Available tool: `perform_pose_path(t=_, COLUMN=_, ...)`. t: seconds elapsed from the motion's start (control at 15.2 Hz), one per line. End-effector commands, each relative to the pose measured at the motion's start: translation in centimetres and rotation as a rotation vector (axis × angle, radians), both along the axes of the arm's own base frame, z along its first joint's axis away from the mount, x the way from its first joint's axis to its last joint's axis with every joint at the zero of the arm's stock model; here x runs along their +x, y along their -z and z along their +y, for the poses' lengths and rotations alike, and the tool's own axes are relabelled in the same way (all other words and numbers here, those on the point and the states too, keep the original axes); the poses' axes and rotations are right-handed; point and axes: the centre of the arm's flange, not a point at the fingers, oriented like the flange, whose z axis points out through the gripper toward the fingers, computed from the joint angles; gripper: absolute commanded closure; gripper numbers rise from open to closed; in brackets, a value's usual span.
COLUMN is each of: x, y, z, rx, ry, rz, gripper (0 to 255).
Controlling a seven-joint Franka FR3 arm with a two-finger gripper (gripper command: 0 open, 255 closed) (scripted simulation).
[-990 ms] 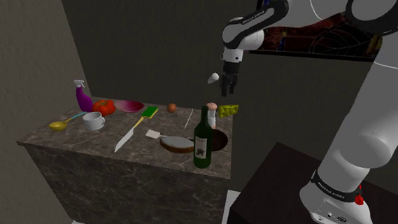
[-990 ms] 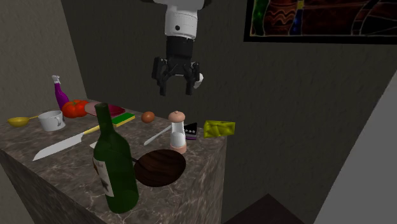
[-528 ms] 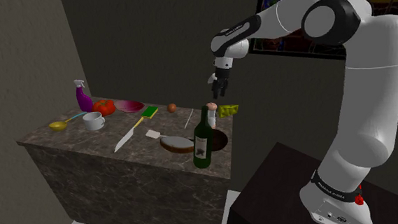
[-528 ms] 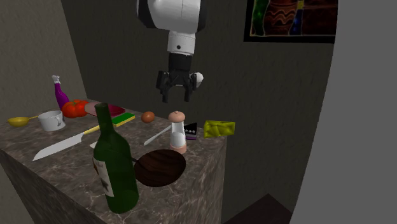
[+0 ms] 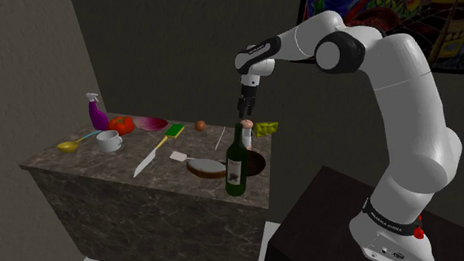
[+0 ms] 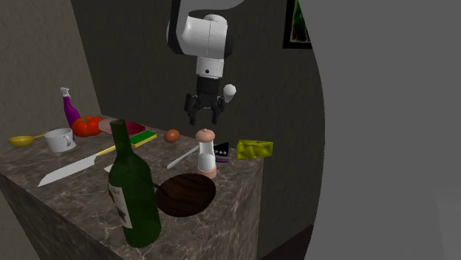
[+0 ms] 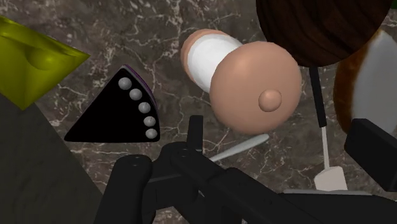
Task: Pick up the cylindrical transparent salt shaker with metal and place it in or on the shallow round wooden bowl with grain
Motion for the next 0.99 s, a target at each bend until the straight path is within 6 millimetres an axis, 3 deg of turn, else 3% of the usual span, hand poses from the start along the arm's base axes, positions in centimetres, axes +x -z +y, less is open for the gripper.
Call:
perform_pose_path(t=0.0, x=0.4, y=0.8, z=-0.3, rx=0.001, ry=-0.001, rz=-0.002, gripper=0)
perform_pose_path(t=0.4, x=0.2, y=4.2, z=0.4, rx=0.001, ry=-0.001, rz=-0.002, gripper=0)
perform_pose_path(t=0.92, x=0.2, y=4.2, z=0.4, rx=0.002, ry=-0.001, rz=-0.002, gripper=0)
